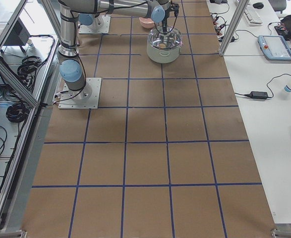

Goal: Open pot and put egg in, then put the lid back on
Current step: 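Lower the glass lid onto the pot with the right gripper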

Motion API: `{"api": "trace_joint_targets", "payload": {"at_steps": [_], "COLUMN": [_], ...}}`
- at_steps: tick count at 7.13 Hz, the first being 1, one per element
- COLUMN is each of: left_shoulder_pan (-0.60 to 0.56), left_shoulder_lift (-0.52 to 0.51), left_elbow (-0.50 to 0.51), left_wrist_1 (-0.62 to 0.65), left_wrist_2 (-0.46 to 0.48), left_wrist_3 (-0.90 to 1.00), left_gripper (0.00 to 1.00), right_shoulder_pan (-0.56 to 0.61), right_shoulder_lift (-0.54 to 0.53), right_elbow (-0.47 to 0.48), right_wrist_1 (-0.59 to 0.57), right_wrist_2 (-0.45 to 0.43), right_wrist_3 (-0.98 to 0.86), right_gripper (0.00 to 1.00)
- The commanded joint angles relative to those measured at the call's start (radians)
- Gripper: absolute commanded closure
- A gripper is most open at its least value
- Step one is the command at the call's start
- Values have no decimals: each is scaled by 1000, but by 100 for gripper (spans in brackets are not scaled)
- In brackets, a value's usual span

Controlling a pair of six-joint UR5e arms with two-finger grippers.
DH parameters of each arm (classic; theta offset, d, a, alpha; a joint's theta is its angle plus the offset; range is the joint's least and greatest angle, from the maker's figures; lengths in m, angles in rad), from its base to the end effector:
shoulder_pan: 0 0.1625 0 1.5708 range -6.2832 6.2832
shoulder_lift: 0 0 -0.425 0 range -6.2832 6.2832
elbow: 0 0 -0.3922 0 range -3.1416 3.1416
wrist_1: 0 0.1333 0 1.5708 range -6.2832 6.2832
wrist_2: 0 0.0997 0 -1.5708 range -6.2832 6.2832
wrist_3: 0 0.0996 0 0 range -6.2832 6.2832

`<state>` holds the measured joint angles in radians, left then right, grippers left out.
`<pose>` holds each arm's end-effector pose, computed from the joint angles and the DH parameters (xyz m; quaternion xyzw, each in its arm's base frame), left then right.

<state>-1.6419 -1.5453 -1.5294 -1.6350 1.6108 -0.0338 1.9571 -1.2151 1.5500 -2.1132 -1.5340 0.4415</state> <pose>-0.1631 -0.4701 0.5143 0.0186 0.9996 -0.0024 0.0199 0.3667 -0.5380 0.3551 0.0255 0.9941 -0.0874 0.0584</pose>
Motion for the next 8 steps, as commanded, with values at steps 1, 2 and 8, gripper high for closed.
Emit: {"api": "trace_joint_targets", "payload": {"at_steps": [1, 2, 8], "left_shoulder_pan": [-1, 1, 2], "left_shoulder_lift": [4, 4, 7], "left_elbow": [0, 0, 0], "left_wrist_1": [-2, -2, -2], "left_wrist_2": [0, 0, 0], "left_wrist_3": [0, 0, 0], "left_gripper": [0, 0, 0], "right_shoulder_pan": [-3, -6, -9], "right_shoulder_lift": [0, 0, -3], "right_elbow": [2, 2, 2], "right_wrist_1": [-1, 1, 1], "right_wrist_2": [2, 2, 0], "right_wrist_3": [-3, -3, -29], "right_gripper": [74, 74, 65]}}
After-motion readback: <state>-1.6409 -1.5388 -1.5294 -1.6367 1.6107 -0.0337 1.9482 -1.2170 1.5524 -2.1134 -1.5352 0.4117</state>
